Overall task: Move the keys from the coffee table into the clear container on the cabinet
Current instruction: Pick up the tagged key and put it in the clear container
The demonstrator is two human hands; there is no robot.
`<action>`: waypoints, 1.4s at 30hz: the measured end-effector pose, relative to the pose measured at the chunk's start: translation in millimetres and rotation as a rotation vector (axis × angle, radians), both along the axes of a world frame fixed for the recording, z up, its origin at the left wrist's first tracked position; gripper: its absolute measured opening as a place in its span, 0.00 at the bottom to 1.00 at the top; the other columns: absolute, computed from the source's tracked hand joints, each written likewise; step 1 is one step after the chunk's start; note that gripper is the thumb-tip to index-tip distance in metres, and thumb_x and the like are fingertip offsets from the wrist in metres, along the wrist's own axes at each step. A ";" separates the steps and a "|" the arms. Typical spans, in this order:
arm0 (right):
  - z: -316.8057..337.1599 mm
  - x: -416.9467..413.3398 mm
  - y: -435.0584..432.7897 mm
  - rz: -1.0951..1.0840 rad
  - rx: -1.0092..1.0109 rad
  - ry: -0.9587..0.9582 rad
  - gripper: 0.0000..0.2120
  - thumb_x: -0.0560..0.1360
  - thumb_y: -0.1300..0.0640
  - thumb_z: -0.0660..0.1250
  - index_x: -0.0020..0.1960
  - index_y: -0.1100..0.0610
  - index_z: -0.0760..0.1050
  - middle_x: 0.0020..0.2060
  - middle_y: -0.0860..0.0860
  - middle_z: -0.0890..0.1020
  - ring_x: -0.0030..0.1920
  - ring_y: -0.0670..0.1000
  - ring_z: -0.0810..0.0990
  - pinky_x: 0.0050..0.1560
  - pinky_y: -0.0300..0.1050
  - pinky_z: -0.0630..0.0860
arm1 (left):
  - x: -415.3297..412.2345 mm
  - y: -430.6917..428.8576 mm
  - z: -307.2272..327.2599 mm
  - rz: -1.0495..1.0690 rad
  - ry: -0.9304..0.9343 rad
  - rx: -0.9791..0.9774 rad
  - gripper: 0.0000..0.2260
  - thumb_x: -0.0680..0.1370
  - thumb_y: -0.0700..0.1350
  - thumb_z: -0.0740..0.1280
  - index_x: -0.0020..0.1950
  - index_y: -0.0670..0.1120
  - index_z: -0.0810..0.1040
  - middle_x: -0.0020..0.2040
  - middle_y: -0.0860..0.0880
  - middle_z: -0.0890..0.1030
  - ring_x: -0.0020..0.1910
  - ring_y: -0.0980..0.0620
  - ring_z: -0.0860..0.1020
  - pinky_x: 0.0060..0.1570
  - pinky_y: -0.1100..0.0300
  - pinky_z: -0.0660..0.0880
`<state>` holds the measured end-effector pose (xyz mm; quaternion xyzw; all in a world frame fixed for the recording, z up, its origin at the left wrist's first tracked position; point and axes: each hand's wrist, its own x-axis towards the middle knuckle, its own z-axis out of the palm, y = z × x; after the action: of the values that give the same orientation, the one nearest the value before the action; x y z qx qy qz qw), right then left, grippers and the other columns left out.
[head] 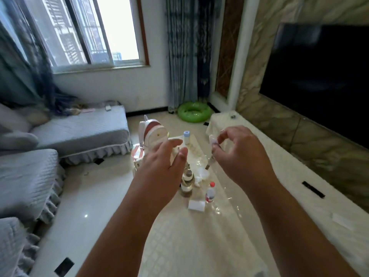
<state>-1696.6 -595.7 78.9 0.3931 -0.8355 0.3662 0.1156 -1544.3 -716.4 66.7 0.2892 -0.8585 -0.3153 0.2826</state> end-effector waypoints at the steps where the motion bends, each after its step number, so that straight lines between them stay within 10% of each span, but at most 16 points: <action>1: 11.8 4.6 2.4 -0.015 -0.015 0.011 0.06 0.74 0.47 0.68 0.46 0.49 0.77 0.50 0.48 0.79 0.54 0.51 0.76 0.54 0.52 0.75 | 2.1 0.0 8.9 -0.017 0.009 -0.016 0.17 0.77 0.62 0.56 0.64 0.61 0.72 0.63 0.55 0.74 0.60 0.53 0.73 0.53 0.56 0.69; 9: 66.4 52.2 17.1 -0.170 -0.111 0.093 0.06 0.75 0.46 0.67 0.47 0.48 0.74 0.47 0.43 0.76 0.47 0.44 0.74 0.43 0.42 0.70 | 26.9 -5.0 63.2 -0.159 0.037 -0.100 0.24 0.74 0.66 0.52 0.67 0.61 0.70 0.66 0.54 0.73 0.61 0.50 0.74 0.60 0.45 0.71; 19: 74.2 98.5 59.9 -0.408 -0.098 0.167 0.05 0.76 0.46 0.67 0.46 0.47 0.76 0.44 0.41 0.76 0.45 0.43 0.75 0.45 0.42 0.73 | 31.9 9.7 68.5 -0.338 0.077 -0.178 0.20 0.76 0.66 0.54 0.65 0.64 0.71 0.65 0.57 0.74 0.63 0.52 0.72 0.51 0.59 0.62; 42: 51.4 99.8 327.9 -0.850 -0.103 0.094 0.09 0.75 0.43 0.64 0.41 0.46 0.72 0.39 0.39 0.73 0.41 0.42 0.72 0.37 0.43 0.66 | -35.1 242.3 67.6 -0.804 0.058 -0.107 0.20 0.76 0.61 0.55 0.66 0.60 0.70 0.64 0.61 0.71 0.66 0.56 0.67 0.61 0.57 0.64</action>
<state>-1596.8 -267.8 130.2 0.0239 -0.8975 0.3091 0.3136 -1579.4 -474.1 134.3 -0.0937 -0.9100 -0.3637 0.1755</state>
